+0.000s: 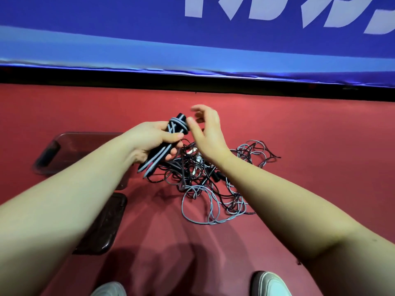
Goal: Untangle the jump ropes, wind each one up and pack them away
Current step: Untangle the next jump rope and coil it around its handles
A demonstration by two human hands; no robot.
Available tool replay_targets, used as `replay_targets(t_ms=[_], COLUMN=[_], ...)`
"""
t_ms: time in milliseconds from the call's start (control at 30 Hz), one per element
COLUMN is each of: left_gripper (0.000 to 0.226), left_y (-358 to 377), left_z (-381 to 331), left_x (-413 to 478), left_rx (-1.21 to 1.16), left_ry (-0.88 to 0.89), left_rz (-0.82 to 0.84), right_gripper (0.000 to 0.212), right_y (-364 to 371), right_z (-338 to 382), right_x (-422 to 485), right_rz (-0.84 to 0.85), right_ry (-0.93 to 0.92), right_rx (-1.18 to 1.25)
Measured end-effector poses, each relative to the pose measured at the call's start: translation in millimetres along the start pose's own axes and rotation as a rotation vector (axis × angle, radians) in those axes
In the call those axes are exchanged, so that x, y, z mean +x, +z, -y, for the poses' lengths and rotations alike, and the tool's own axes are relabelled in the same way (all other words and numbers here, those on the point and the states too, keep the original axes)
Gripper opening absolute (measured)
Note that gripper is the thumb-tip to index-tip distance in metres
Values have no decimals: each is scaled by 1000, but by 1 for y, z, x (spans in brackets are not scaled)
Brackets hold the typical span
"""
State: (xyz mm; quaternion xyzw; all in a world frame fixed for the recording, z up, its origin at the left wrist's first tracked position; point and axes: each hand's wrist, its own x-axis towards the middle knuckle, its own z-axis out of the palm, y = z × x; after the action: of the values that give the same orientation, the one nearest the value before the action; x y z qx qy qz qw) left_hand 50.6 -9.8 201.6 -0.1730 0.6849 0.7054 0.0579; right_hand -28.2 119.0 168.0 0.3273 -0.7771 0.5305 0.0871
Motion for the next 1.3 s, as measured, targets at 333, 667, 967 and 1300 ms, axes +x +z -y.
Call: replay_targets(t_ms=[333, 667, 967, 1300], left_gripper=[6, 7, 5, 5], left_y=[-15, -39, -40, -30], left_z=[-21, -2, 16, 7], left_x=[-2, 8, 16, 12], left_rx=[-56, -65, 353, 71], left_ry=[47, 53, 1, -15], left_rz=[-29, -273, -294, -183], right_gripper=[28, 32, 33, 26], right_y=[16, -7, -32, -52], right_z=[-14, -35, 41, 39], right_x=[-18, -20, -10, 3], right_rz=[417, 578, 646, 639], right_ry=[534, 579, 254, 415], right_rx=[591, 381, -260, -239])
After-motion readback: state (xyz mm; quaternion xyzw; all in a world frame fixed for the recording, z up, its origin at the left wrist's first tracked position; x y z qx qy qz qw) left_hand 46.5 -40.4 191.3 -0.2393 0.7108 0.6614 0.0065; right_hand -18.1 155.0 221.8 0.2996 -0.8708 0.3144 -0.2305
